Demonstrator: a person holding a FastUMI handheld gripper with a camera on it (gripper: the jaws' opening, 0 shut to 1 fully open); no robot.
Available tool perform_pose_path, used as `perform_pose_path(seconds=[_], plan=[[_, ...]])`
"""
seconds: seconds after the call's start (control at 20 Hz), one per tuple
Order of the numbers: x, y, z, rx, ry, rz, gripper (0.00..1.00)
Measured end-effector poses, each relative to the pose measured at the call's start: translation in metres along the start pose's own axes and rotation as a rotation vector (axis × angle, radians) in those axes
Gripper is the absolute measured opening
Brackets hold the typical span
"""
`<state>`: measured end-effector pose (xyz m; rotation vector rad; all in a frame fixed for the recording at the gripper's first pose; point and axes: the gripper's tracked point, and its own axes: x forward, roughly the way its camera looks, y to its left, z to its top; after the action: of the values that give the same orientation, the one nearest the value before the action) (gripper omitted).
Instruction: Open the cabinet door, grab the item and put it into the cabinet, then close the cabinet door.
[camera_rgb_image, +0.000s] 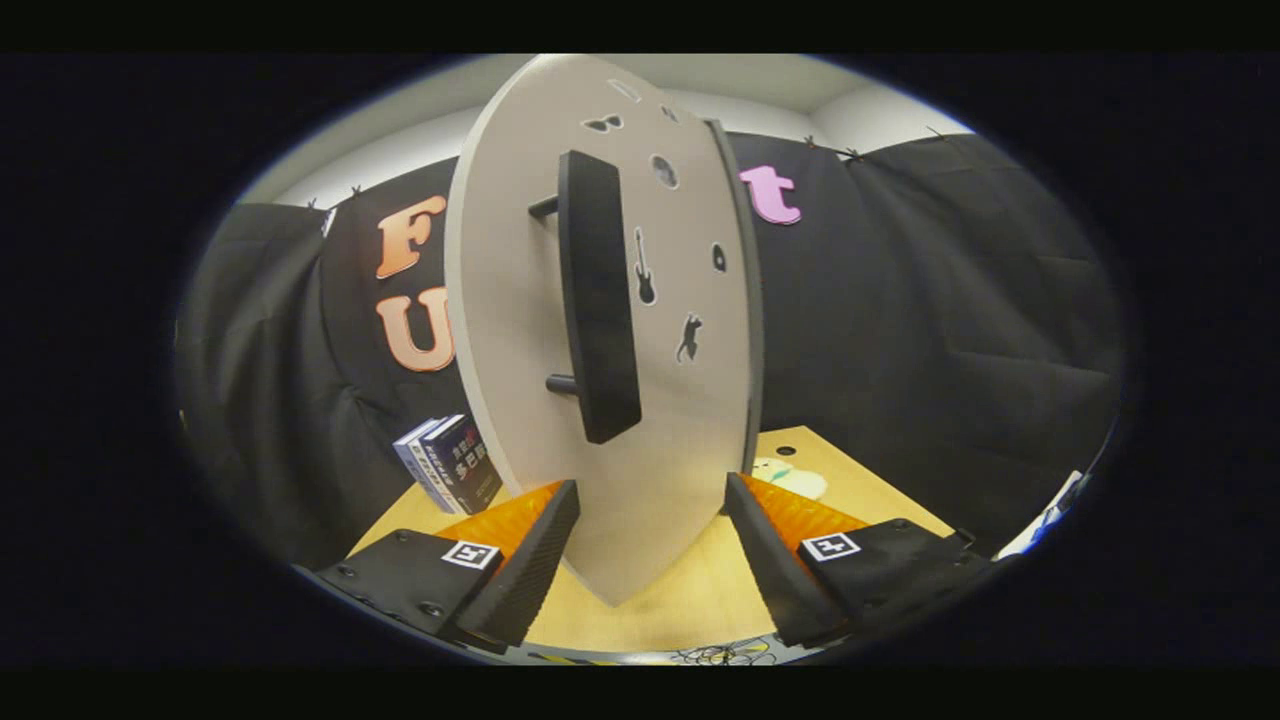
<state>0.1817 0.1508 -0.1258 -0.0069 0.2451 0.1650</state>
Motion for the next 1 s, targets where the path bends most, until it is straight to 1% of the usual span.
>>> perform_pose_path(seconds=[0.25,0.45,0.55,0.8,1.0], plan=[[0.07,0.067,0.002,-0.048,-0.01,0.057,0.95],[0.121,0.094,0.001,-0.089,0.002,0.056,0.94],[0.136,0.101,0.006,-0.083,-0.001,0.057,0.94],[0.154,0.106,0.008,-0.06,-0.013,0.049,0.94],[0.155,0.103,0.007,-0.067,0.014,0.041,0.95]])
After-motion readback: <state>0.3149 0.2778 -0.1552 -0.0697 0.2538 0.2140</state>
